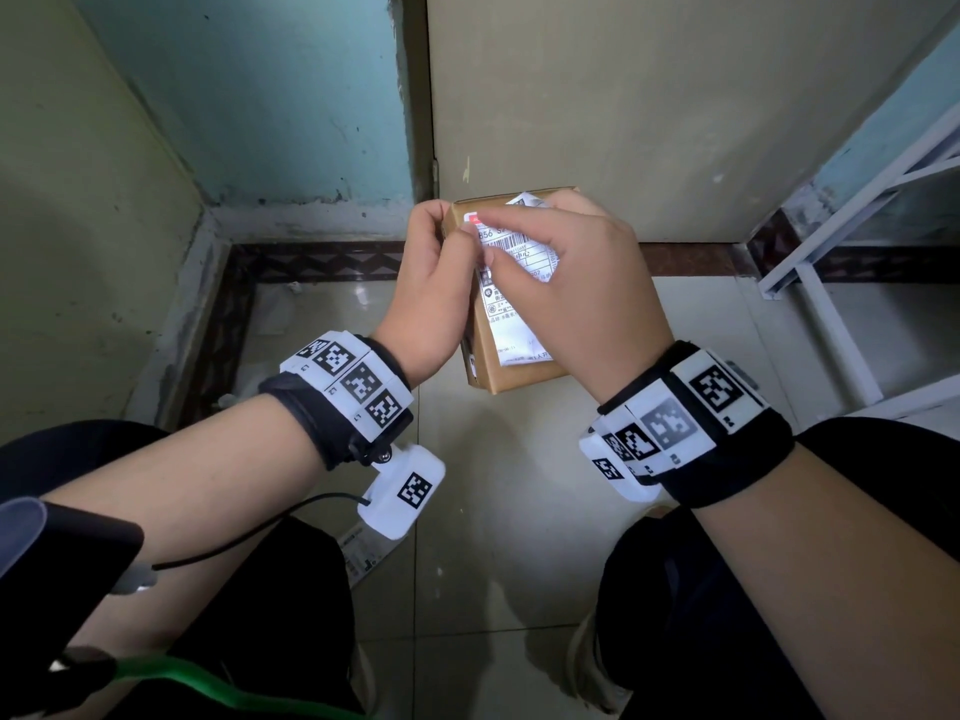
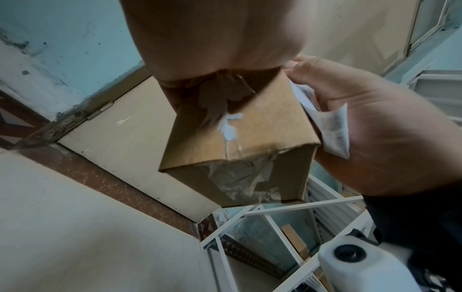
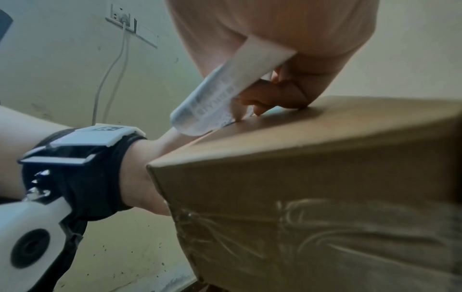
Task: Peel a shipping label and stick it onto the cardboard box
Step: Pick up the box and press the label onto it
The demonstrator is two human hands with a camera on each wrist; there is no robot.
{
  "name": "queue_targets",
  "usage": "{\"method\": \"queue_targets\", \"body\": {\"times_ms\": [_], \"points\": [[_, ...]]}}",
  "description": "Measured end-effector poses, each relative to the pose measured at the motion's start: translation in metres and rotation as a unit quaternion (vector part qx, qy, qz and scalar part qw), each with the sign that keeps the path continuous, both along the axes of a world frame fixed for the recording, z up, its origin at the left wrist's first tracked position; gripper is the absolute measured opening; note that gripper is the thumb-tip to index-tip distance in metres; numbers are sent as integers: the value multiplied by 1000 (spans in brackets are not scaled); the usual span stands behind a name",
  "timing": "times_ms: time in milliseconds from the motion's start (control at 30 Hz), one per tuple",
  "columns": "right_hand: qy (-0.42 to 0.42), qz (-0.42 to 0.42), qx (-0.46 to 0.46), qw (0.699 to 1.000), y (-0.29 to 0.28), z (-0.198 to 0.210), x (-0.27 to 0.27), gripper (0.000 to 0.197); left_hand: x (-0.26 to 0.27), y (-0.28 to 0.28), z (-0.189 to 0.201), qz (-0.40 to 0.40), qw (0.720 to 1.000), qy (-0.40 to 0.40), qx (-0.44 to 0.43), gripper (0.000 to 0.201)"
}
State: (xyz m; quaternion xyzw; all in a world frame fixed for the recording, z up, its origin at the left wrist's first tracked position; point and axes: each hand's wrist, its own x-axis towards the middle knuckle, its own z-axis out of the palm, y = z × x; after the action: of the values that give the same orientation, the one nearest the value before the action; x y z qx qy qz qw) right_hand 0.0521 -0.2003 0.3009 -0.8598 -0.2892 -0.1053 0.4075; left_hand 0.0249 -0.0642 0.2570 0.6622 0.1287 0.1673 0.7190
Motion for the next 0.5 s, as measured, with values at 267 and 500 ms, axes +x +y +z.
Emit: {"method": "queue_targets", "body": {"times_ms": [267,500], "points": [[-13,18,13,1000,3,3,-6,38,-1,-1,3,20,1000,-20,10,20],[45,26,-5,999,0,6,-3,52,1,1,0,25,999,-11,27,18]]}}
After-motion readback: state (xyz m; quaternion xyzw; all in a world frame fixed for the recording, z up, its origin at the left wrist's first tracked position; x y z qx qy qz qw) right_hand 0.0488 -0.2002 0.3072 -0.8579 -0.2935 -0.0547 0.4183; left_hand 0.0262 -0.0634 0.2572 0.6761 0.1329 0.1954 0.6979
